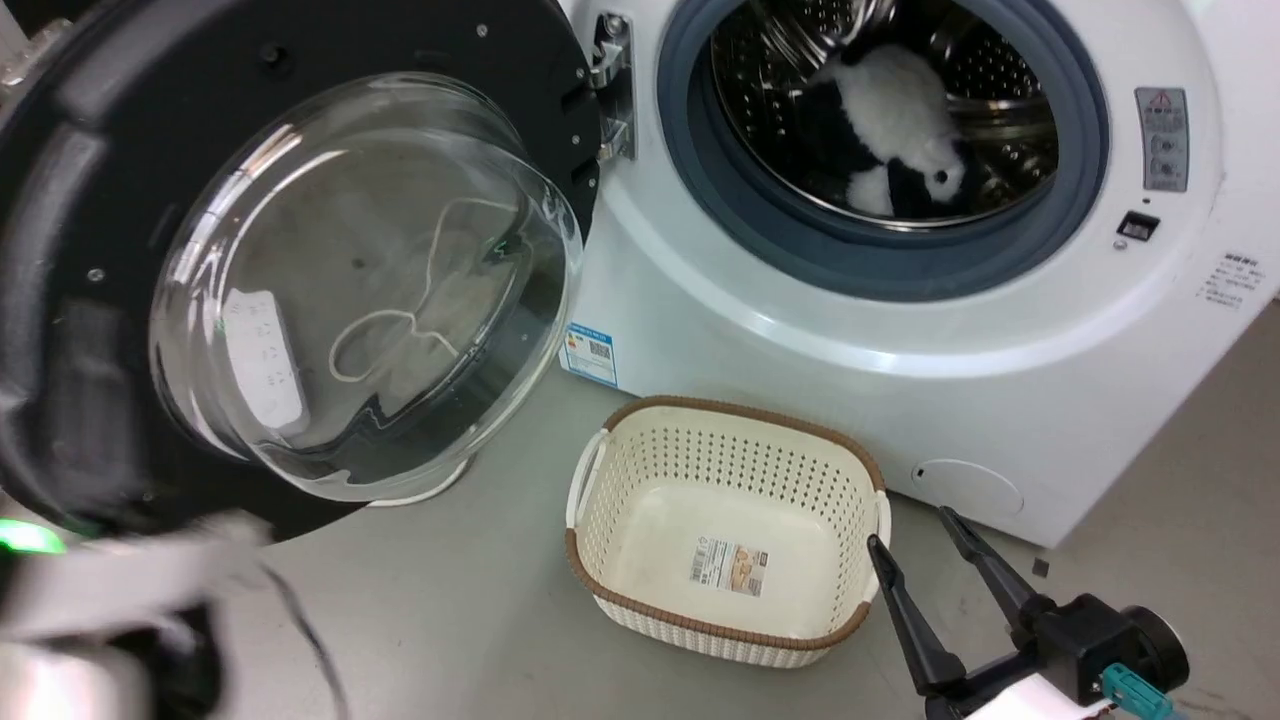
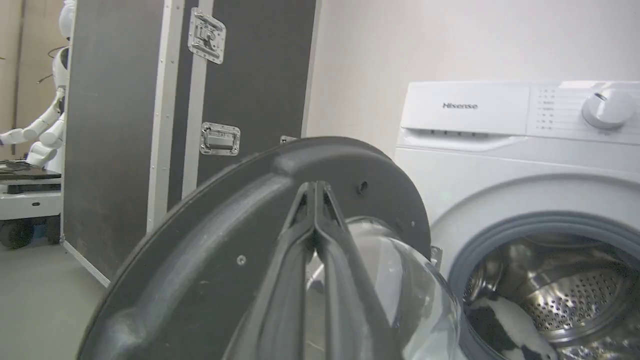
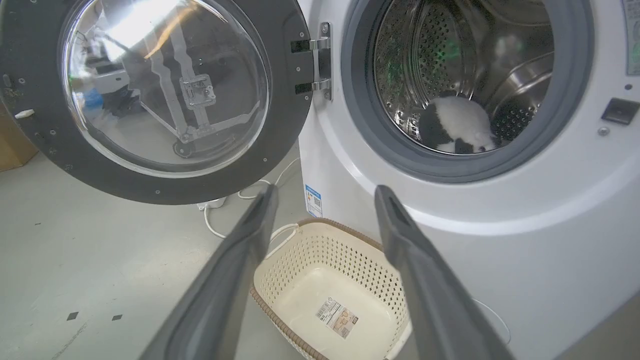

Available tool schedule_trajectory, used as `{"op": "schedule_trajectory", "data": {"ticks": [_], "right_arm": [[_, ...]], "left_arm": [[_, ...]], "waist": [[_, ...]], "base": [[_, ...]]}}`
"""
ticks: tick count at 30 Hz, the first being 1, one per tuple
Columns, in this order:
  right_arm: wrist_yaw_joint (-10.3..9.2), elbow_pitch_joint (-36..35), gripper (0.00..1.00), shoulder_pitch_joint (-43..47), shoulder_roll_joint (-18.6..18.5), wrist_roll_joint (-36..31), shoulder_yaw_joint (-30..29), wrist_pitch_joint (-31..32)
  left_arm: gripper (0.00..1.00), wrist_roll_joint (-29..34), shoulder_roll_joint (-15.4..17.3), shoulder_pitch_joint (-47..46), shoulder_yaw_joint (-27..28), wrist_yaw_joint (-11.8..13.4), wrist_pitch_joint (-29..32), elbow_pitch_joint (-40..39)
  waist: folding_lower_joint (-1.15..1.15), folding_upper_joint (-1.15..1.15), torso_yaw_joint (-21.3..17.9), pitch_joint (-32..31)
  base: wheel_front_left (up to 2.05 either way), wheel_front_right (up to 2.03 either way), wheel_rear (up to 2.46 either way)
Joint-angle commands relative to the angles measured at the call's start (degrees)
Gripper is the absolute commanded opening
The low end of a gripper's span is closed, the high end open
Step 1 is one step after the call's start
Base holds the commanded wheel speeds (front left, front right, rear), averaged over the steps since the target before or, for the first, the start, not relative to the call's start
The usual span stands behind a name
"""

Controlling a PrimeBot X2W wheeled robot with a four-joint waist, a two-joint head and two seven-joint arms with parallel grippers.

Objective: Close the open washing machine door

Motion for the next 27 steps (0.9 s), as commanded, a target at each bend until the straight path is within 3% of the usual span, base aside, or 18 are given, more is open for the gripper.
{"op": "schedule_trajectory", "data": {"ticks": [1,4,7,10,16,18,20,21,27], "right_arm": [[0.05,-0.1,1.00,-0.7,-0.5,0.5,0.5,-0.6],[0.05,0.1,1.00,-1.1,-1.0,0.8,1.0,-1.0],[0.05,0.2,1.00,-1.6,-1.3,1.0,1.4,-1.3],[0.05,0.4,1.00,-2.0,-1.3,1.9,1.7,-1.7],[0.06,0.4,1.00,-2.4,-1.8,3.9,2.3,-2.4],[0.06,0.5,1.00,-2.5,-2.2,4.0,2.6,-2.6],[0.06,0.6,1.00,-2.7,-2.8,3.5,3.2,-2.7],[0.06,0.6,1.00,-2.9,-2.9,3.4,3.4,-2.7],[0.06,0.7,1.00,-2.8,-2.9,3.3,3.1,-2.7]], "left_arm": [[0.00,-1.7,0.7,-2.1,2.1,-0.5,-0.6,0.0],[0.00,-8.1,2.2,-7.5,9.3,-1.2,-1.0,2.8],[0.00,-14.4,6.1,-13.1,15.2,-1.4,0.4,7.9],[0.00,-24.2,9.3,-19.2,20.7,-1.0,6.5,14.4],[0.00,-32.4,19.0,-25.6,27.8,1.1,15.5,28.6],[0.00,-35.2,20.7,-26.9,28.7,2.1,20.2,33.7],[0.00,-43.3,21.3,-28.1,29.7,4.7,35.7,42.9],[0.00,-48.5,20.5,-28.2,30.5,3.4,43.3,43.6],[0.00,-54.8,18.7,-23.7,30.2,0.6,55.5,39.6]], "waist": [[-0.01,0.00,-0.3,0.4],[-0.01,0.00,-0.7,0.9],[-0.01,0.00,-1.2,1.5],[-0.01,0.00,-1.8,2.2],[-0.01,0.00,-2.9,3.5],[-0.01,0.00,-3.0,3.8],[-0.01,0.00,-3.8,4.3],[-0.01,0.00,-4.2,4.4],[-0.01,0.00,-4.3,4.4]], "base": [[0.00,0.00,0.00],[0.00,0.00,0.00],[0.00,0.00,0.00],[0.00,0.00,0.00],[0.00,0.00,0.00],[0.00,0.00,0.00],[0.00,0.00,0.00],[0.00,0.00,0.00],[0.00,0.00,0.00]]}}
